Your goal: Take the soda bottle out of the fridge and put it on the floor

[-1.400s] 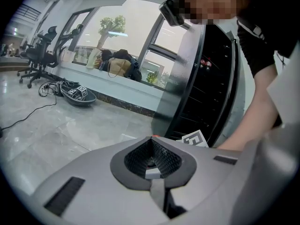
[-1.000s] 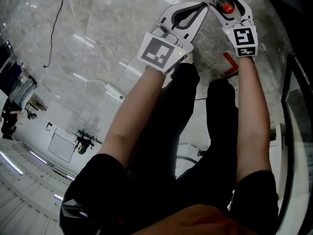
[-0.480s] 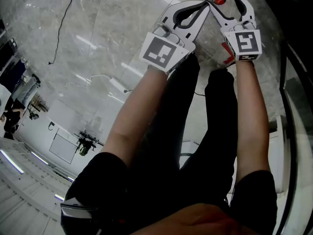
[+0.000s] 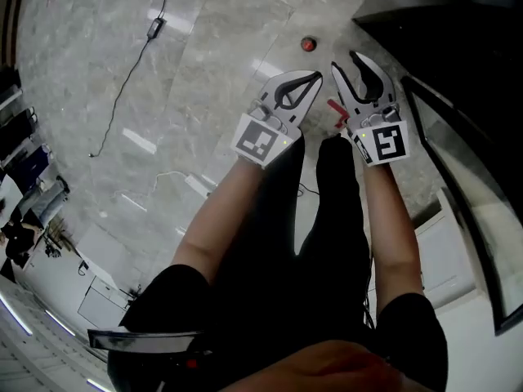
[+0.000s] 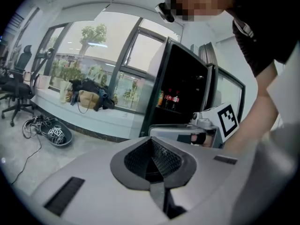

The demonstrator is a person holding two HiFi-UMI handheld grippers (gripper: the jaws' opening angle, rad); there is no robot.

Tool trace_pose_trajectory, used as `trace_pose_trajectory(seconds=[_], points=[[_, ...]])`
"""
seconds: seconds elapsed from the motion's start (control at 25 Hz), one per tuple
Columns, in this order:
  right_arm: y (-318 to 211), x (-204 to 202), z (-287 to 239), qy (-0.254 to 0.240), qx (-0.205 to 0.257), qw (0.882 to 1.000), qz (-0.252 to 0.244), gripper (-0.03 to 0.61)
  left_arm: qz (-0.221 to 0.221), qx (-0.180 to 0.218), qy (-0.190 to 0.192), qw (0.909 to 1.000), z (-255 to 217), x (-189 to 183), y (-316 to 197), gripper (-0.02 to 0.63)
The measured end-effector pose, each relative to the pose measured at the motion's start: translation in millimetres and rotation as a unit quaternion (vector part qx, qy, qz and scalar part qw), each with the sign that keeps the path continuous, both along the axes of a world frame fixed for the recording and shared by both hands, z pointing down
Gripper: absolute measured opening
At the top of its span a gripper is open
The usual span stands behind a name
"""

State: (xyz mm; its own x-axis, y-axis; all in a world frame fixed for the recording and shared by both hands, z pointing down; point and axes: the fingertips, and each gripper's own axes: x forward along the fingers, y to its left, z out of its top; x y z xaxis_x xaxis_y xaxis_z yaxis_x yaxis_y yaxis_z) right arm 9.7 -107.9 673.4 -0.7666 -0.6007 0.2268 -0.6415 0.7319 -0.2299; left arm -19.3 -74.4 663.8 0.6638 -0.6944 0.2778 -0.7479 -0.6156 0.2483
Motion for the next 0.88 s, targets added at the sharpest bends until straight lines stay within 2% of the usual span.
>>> trace_pose_trajectory(seconds=[0.12,0.28,0.48,0.72,0.88], points=[[18,26,-83,-0.014,0.024,1.0,0.007,0.016,0.031,-0.015,0.022,0.9992,-59,28,20,0.005],[45,57,-168,-0.002,0.032,0.999,0.003,0.012,0.079,-0.01,0.041,0.996,-143,53,34,0.005],[87,80,-264,0.012,0.063,0.998,0.001,0.012,0.126,-0.025,0.062,0.9899,-241,74,50,0.005],[110,108,-353,0.002,0.057,0.998,0.04,0.012,0.186,0.027,0.034,0.9817,-339,90,61,0.005],[114,120,-411,-0.011,0.064,0.996,0.068,0.012,0.212,0.041,0.041,0.9756,-392,101,69,0.005]])
